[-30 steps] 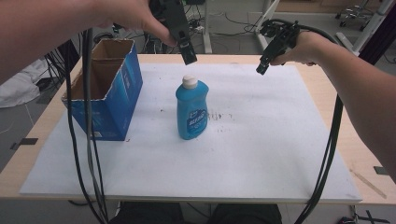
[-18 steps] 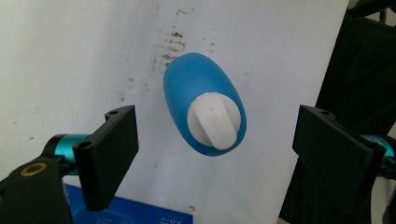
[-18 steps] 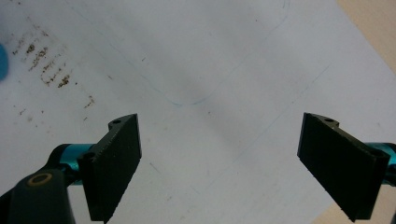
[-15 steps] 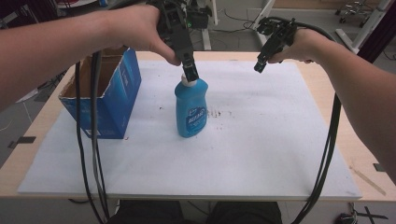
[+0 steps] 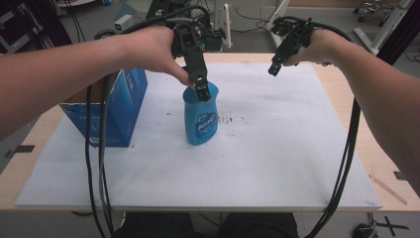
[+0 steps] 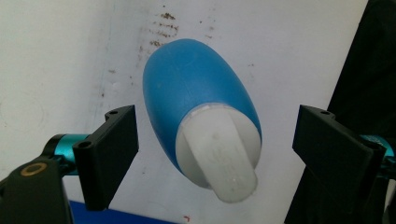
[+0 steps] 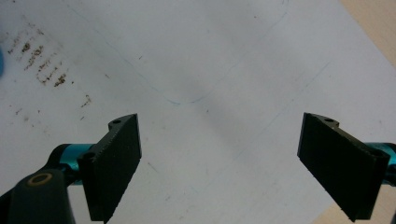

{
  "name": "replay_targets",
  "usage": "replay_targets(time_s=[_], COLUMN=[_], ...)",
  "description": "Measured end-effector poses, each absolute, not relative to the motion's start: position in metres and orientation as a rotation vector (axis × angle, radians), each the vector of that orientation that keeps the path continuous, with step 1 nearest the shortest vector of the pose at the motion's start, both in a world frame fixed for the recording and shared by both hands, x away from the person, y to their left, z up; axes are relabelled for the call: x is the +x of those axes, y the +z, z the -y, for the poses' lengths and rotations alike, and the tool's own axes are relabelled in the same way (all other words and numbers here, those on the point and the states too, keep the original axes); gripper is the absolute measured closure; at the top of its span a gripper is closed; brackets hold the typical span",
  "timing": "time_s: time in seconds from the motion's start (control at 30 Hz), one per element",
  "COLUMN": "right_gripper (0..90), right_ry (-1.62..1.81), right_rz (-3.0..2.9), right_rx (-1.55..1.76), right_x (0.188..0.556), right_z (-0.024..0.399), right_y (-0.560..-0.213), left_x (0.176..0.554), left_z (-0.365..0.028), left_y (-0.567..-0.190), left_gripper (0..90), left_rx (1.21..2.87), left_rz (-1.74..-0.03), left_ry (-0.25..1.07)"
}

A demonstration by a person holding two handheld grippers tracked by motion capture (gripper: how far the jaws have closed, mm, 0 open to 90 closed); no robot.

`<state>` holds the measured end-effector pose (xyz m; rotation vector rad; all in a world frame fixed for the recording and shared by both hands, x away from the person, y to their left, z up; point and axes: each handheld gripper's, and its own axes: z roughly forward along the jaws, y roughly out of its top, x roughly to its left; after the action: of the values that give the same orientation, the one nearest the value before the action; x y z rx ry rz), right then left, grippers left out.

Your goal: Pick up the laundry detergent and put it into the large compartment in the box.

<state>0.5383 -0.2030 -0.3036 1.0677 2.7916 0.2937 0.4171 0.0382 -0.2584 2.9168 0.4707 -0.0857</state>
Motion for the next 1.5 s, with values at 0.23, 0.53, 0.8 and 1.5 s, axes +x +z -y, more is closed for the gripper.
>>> replay_targets(time_s=[0.23, 0.53, 0.8, 1.5], right_gripper=[12.8, 12.8, 12.8, 12.8], right_ry=[0.295, 0.295, 0.297, 0.291], right_rz=[-2.794, -2.795, -2.794, -2.792], right_rx=[1.065, 1.072, 1.077, 1.077], right_x=[0.538, 0.538, 0.538, 0.537], right_z=[0.204, 0.205, 0.205, 0.206], right_y=[-0.304, -0.306, -0.306, -0.306], left_x=[0.417, 0.418, 0.422, 0.424], left_z=[-0.036, -0.033, -0.031, -0.032], left_y=[-0.27, -0.278, -0.283, -0.287], left_gripper=[14.4, 14.4, 14.5, 14.7], left_rx=[2.928, 2.93, 2.94, 2.948], left_rz=[-0.478, -0.5, -0.521, -0.566], left_ry=[-0.102, -0.101, -0.103, -0.119])
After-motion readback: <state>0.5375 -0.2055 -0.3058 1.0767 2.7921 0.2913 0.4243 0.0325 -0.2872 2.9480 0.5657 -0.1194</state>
